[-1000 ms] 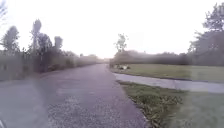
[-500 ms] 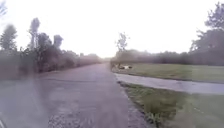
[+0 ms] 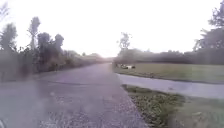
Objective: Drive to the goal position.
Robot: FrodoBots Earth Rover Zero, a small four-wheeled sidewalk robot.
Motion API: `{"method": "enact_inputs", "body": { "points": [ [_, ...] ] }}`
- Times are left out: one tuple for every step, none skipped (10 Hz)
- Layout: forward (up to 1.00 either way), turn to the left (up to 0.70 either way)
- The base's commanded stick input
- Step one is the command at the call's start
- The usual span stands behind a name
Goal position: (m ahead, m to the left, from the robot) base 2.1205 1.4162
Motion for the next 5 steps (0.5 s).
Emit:
{"method": "enact_inputs", "body": {
  "points": [
    [0.70, 0.00],
    [0.70, 0.00],
    [0.70, 0.00],
    [0.70, 0.00],
    [0.70, 0.00]
  ]
}}
